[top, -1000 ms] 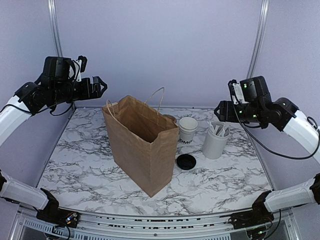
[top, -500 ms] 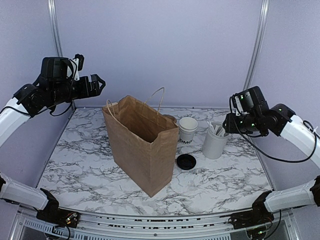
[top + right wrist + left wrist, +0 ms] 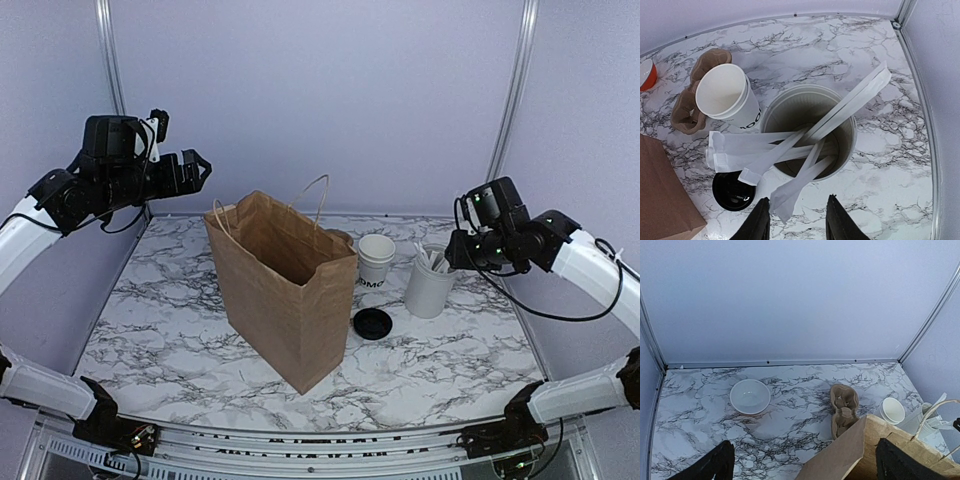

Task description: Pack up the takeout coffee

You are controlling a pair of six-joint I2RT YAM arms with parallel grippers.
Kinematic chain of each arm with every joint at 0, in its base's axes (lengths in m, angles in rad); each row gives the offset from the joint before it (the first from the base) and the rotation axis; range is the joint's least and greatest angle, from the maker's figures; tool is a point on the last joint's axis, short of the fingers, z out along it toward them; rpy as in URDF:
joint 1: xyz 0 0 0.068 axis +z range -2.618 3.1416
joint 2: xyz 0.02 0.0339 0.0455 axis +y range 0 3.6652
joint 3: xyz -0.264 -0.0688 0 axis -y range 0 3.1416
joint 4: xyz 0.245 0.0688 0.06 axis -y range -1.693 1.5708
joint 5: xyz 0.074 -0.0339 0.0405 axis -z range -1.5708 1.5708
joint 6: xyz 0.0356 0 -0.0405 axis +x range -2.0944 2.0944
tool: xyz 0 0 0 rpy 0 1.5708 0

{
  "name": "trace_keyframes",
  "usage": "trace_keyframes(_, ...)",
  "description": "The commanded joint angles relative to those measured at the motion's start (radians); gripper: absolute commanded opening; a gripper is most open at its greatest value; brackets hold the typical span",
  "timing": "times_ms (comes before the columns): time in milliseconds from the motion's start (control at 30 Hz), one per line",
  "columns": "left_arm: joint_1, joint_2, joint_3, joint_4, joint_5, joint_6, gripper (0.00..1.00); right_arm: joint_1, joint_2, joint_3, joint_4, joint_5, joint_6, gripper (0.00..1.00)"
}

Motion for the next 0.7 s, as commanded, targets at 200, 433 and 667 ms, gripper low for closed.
trace_keyframes(200,0.006,-0.018,-0.009,0.03,0.007,-0.007,0.99,-0.051,0.003,-0.034,0.068,-0.008,-0.012,0.38)
trace_keyframes(433,0.006,-0.017,-0.009,0.03,0.01,-0.008,0.99,-0.082,0.007,-0.062,0.107,-0.019,-0.021,0.37)
trace_keyframes(667,0.006,-0.012,-0.007,0.03,0.018,-0.012,0.99,-0.089,0.03,-0.085,0.166,0.001,-0.039,0.33)
